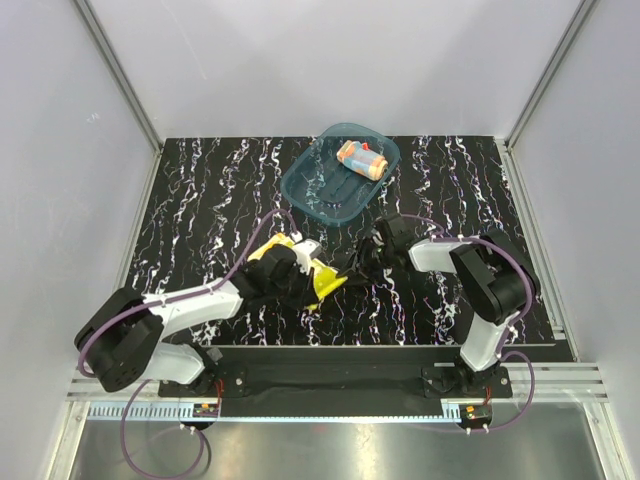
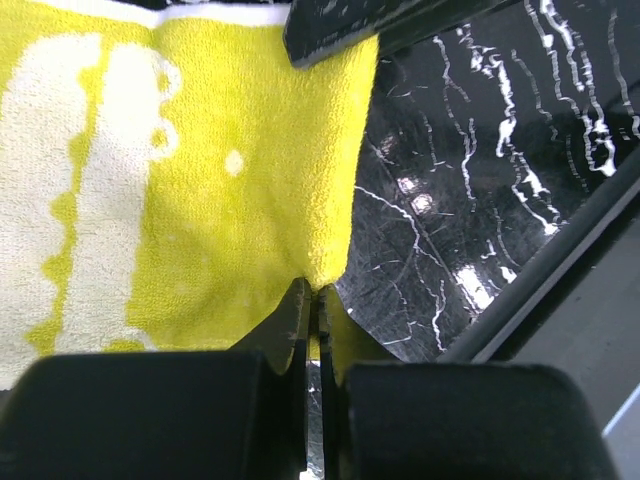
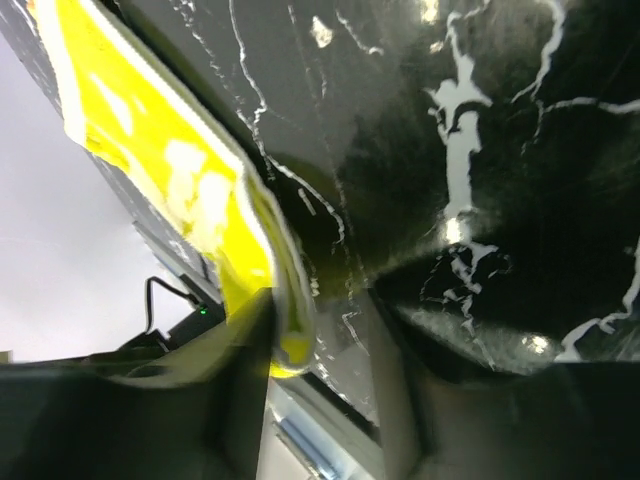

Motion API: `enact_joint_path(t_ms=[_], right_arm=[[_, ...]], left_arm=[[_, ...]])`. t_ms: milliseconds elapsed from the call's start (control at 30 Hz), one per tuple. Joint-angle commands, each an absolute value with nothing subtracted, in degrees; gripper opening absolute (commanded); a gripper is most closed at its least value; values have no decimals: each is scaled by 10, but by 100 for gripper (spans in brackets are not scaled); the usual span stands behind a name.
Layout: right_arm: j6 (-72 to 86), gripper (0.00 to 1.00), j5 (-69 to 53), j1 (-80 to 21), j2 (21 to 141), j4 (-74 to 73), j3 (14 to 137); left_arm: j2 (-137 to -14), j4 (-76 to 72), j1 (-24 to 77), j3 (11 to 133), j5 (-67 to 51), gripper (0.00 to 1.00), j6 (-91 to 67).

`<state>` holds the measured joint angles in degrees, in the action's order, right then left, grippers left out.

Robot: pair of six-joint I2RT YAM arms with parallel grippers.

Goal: Roll the towels
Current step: Roll the towel

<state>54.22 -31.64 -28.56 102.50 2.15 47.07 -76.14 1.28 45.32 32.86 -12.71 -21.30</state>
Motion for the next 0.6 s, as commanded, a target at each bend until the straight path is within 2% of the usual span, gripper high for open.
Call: enact_joint_path(t_ms=[0, 100, 133, 167, 333, 400, 500, 533, 567], right_arm=[[546, 37, -325, -290, 1029, 40, 485], [532, 15, -312, -290, 1020, 13, 491], [518, 4, -304, -290, 1009, 4, 493], [509, 0, -273, -291, 1002, -40, 500], [455, 0, -195, -290, 958, -144, 523], [440, 8, -179, -290, 949, -173, 541], [413, 34, -140, -290, 936, -219, 562], [402, 45, -120, -289, 933, -239, 568], [396, 63, -108, -289, 931, -250, 583]], left_arm=[[-738, -33, 445, 323, -160, 0, -221], [-735, -38, 443, 322, -171, 0, -234], [-733, -41, 443, 319, -179, 0, -243], [-732, -44, 443, 317, -183, 0, -248], [-732, -67, 444, 301, -214, 0, -285], [-737, -69, 445, 297, -227, 0, -294], [-743, -62, 451, 301, -232, 0, -308], [-744, -61, 453, 304, -236, 0, -315], [-744, -55, 454, 305, -238, 0, -319]])
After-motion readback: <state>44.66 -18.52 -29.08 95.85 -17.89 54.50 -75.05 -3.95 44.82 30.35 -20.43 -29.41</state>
